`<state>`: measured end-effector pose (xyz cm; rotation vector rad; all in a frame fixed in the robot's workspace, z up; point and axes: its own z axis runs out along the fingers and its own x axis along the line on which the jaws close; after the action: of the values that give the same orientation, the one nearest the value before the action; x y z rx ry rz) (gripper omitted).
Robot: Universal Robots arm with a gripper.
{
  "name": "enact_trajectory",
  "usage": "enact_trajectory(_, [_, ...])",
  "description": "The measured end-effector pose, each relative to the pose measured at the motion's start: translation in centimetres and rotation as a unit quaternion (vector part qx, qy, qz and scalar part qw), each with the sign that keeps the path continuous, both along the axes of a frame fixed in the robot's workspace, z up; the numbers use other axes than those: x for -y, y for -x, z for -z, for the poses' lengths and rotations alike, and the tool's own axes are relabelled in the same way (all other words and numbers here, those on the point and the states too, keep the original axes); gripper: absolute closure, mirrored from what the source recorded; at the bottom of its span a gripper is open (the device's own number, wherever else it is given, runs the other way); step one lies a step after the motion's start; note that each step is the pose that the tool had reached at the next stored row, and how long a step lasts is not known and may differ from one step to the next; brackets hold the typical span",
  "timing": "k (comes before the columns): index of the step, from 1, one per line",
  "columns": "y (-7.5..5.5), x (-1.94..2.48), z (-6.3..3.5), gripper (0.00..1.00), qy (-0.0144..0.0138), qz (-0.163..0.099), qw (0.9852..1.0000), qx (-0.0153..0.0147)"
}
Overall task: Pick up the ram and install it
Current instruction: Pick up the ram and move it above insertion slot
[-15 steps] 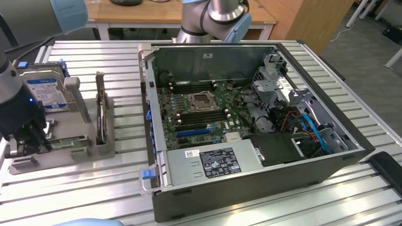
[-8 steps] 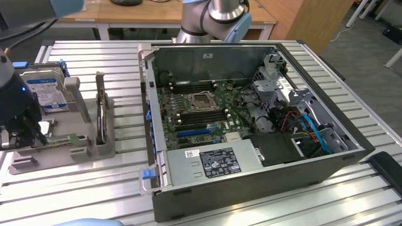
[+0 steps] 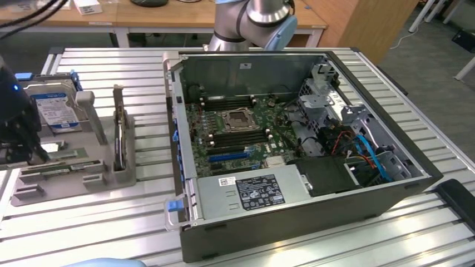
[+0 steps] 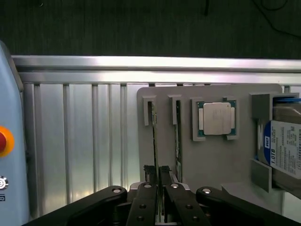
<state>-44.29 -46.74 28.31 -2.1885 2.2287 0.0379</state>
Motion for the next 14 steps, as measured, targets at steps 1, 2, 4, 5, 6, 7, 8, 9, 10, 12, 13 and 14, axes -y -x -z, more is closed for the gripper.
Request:
enact_trajectory(1, [0.0, 0.00, -0.45, 0.87, -0.0001, 0.000, 1.0000, 0.0000])
enact_trajectory(2, [0.0, 0.00, -0.91, 0.87, -0.0001, 0.000, 1.0000, -0.0001])
enact_trajectory(4, [0.0, 0.00, -1.83, 0.87, -0.0003, 0.000, 1.0000, -0.0001])
enact_trajectory(5, [0.0, 0.00, -2.28, 0.87, -0.0004, 0.000, 1.0000, 0.0000])
enact_trajectory(6, [0.0, 0.00, -2.73, 0.87, -0.0005, 0.000, 1.0000, 0.0000])
enact_trajectory(7, [0.0, 0.00, -3.17, 0.87, -0.0006, 0.000, 1.0000, 0.0000])
enact_trajectory(8, [0.0, 0.00, -3.63, 0.87, -0.0007, 0.000, 1.0000, 0.0000])
enact_trajectory(9, [0.0, 0.00, -4.07, 0.87, -0.0007, 0.000, 1.0000, 0.0000])
enact_trajectory(10, [0.0, 0.00, -4.53, 0.87, -0.0008, 0.000, 1.0000, 0.0000])
enact_trajectory(12, [0.0, 0.00, -5.43, 0.87, -0.0009, 0.000, 1.0000, 0.0000])
enact_trajectory(13, [0.0, 0.00, -5.91, 0.87, -0.0009, 0.000, 1.0000, 0.0000])
enact_trajectory(14, [0.0, 0.00, -6.36, 0.87, -0.0010, 0.000, 1.0000, 0.0000])
